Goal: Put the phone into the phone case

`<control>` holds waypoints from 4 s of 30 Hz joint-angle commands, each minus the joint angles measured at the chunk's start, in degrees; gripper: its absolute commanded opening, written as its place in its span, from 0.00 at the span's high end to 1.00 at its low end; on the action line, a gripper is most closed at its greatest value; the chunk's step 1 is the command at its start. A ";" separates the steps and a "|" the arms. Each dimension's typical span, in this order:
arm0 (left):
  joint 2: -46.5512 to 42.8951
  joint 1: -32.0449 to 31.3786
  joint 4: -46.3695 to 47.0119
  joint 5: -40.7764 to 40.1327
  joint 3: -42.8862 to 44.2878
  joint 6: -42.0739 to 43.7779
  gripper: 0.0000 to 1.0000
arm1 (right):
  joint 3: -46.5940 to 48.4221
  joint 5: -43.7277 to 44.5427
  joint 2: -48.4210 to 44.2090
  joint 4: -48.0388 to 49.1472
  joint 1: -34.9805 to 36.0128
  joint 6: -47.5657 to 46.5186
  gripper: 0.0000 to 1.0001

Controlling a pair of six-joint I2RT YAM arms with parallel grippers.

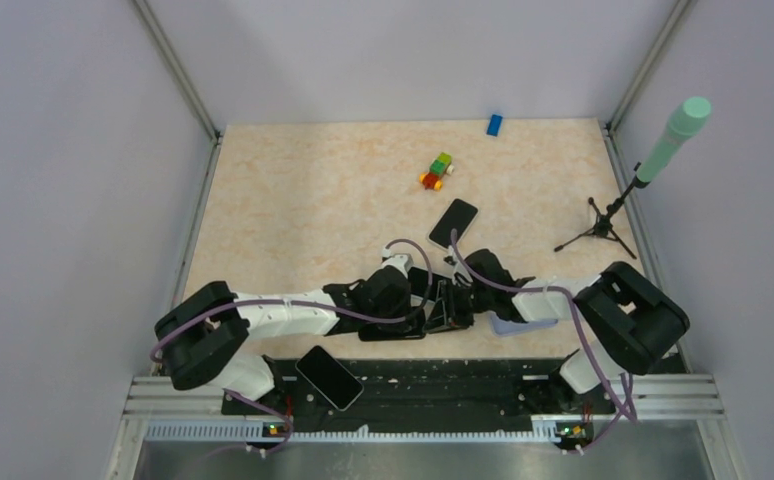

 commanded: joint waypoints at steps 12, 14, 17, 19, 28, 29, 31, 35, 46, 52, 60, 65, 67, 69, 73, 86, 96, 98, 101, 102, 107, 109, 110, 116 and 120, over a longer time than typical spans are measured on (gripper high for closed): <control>4.14 -1.41 -8.56 -4.69 -0.61 1.15 1.00 | 7.75 27.12 9.38 -21.82 9.08 -9.78 0.85; 3.99 -1.34 -9.19 -5.30 -0.42 1.18 1.00 | 8.47 29.72 9.77 -23.36 9.74 -10.50 0.93; 3.73 -1.36 -9.62 -5.78 -0.16 1.10 1.00 | 9.26 32.40 9.98 -25.44 10.50 -11.12 1.00; 3.60 -1.41 -9.97 -6.32 0.06 1.05 1.00 | 9.43 33.18 9.77 -25.92 10.57 -11.09 1.00; 2.79 -0.96 -11.65 -9.34 0.67 0.71 1.00 | 9.49 27.21 7.02 -23.02 9.51 -10.38 0.72; 2.65 -0.76 -11.68 -9.41 0.65 0.72 1.00 | 9.23 25.63 6.64 -21.97 8.87 -9.91 0.67; 2.57 -0.19 -11.90 -9.48 0.57 0.69 1.00 | 8.23 21.97 5.88 -19.23 7.12 -9.31 0.59; 2.82 0.79 -12.61 -9.90 0.87 0.83 1.00 | 5.57 15.09 5.28 -13.22 2.94 -8.18 0.55; 7.59 1.79 -15.73 -11.10 4.57 2.98 1.00 | 10.63 24.65 8.14 -20.33 1.51 -13.29 0.66; 10.98 1.66 -16.89 -10.65 7.23 4.68 1.00 | 12.15 26.52 10.38 -22.24 1.60 -14.92 0.76; 15.03 1.57 -14.52 -7.78 7.77 5.66 1.00 | 12.70 27.74 14.64 -22.05 3.67 -14.09 0.97; 16.36 1.35 -14.03 -7.39 7.56 5.49 1.00 | 13.51 29.04 16.65 -22.76 5.14 -13.90 1.00; 15.78 1.30 -13.98 -7.64 7.21 5.36 1.00 | 13.61 29.73 16.71 -23.22 5.44 -13.84 1.00; 14.71 1.30 -14.20 -8.29 7.00 5.35 1.00 | 13.61 29.57 16.43 -23.39 5.47 -13.72 1.00; 10.85 1.32 -15.78 -10.92 6.68 5.26 1.00 | 12.91 27.59 14.79 -22.76 5.47 -13.03 1.00; -17.91 1.30 -14.84 -21.27 -1.21 4.18 0.99 | 5.58 15.33 10.00 -9.67 5.53 -4.96 0.64; -38.70 1.39 -6.75 -20.03 -10.94 3.09 0.59 | 8.75 7.61 19.64 8.18 9.26 4.59 0.63; -41.03 1.41 -5.81 -19.67 -12.56 2.60 0.55 | 12.14 7.23 22.52 9.41 10.79 5.55 0.63; -43.48 1.39 -5.63 -19.28 -13.72 1.75 0.51 | 18.29 5.76 27.32 10.78 13.07 7.03 0.63; -44.02 1.39 -5.63 -19.02 -13.95 1.61 0.50 | 20.42 5.32 28.91 10.97 13.80 7.41 0.63; -45.35 1.39 -6.25 -17.74 -14.46 0.84 0.49 | 29.86 3.83 34.60 10.06 16.32 8.45 0.63; -45.59 1.39 -6.65 -17.36 -14.47 0.70 0.49 | 31.42 3.89 34.87 9.56 16.45 8.44 0.63; -45.60 1.39 -6.82 -17.19 -14.47 0.67 0.49 | 31.71 4.16 34.58 9.15 16.48 8.37 0.63; -45.70 1.39 -7.35 -16.81 -14.62 0.77 0.49 | 29.93 7.98 29.22 3.17 15.47 4.34 0.61; -45.38 1.39 -6.77 -16.22 -14.73 1.27 0.47 | 24.22 11.12 22.14 -0.05 12.71 1.51 0.60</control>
